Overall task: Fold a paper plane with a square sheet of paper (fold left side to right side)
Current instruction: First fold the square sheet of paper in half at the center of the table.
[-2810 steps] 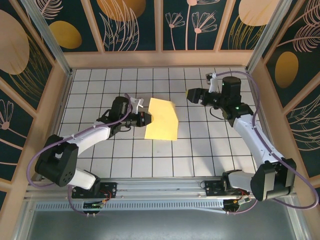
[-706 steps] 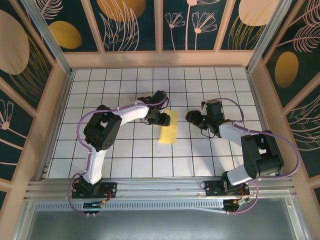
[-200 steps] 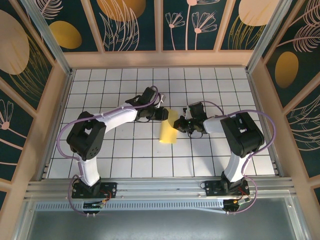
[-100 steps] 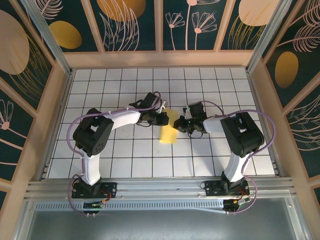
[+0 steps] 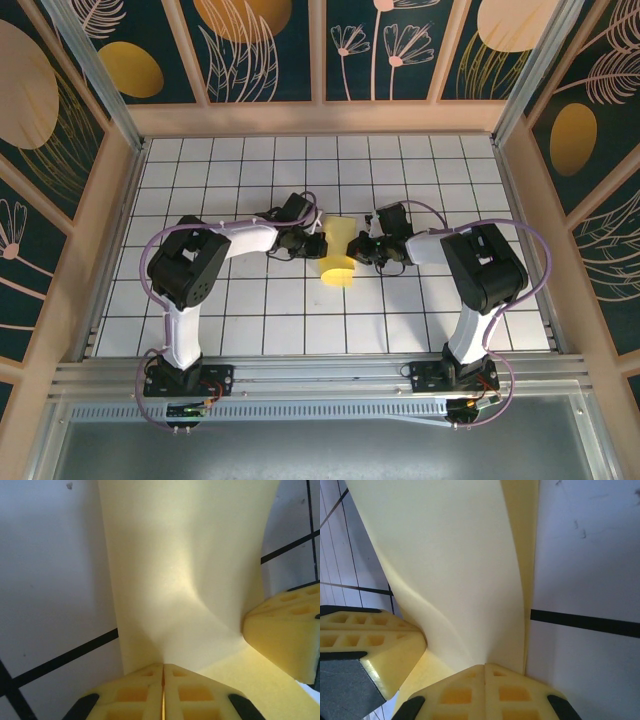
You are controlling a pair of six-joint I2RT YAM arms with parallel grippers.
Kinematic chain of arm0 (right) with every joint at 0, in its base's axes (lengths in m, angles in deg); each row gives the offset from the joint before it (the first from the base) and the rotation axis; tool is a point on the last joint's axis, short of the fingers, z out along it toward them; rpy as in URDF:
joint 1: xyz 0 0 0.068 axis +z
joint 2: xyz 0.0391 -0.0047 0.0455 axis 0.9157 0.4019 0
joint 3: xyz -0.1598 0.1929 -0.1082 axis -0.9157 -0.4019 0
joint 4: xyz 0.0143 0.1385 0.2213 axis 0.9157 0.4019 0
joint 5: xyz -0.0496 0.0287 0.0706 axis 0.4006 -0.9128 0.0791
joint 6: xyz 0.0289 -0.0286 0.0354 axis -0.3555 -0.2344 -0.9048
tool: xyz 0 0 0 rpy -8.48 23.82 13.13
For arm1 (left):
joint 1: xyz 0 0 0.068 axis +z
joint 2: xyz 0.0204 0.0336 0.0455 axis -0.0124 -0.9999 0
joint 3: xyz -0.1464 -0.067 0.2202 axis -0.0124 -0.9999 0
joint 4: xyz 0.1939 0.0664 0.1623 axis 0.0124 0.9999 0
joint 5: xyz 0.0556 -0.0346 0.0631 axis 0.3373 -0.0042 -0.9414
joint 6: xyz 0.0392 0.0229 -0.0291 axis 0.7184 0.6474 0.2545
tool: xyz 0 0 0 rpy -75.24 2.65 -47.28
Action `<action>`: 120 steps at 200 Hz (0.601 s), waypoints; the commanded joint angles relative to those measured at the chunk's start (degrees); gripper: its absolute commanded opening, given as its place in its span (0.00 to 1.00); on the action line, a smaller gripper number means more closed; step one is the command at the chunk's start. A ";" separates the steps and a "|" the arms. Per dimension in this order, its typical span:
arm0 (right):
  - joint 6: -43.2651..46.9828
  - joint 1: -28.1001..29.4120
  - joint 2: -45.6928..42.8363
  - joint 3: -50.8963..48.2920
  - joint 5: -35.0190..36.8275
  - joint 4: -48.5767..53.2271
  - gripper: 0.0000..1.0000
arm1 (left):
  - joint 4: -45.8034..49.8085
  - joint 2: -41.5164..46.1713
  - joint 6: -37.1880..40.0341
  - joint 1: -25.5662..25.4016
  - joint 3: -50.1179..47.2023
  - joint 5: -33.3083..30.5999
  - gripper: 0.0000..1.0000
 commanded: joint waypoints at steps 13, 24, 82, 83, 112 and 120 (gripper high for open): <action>2.04 0.35 3.55 -0.61 7.34 5.64 0.00 | 0.01 0.68 0.50 1.44 -2.85 -2.03 0.09; 2.11 0.32 3.60 -0.55 7.34 5.73 0.00 | -0.06 1.11 0.61 1.76 -3.57 -2.14 0.09; 2.22 0.32 3.38 -0.50 6.74 5.41 0.00 | -0.50 5.66 2.11 3.21 -6.46 -2.86 0.08; 2.22 0.30 3.36 -0.51 6.69 5.40 0.00 | -0.58 5.79 2.14 3.21 -6.47 -2.79 0.08; 2.04 0.28 2.93 -0.52 6.53 5.29 0.00 | -3.73 9.28 1.73 3.16 -7.05 0.09 0.06; 2.04 0.30 2.83 -0.52 6.63 5.29 0.00 | -5.00 9.79 1.32 3.07 -7.25 1.33 0.05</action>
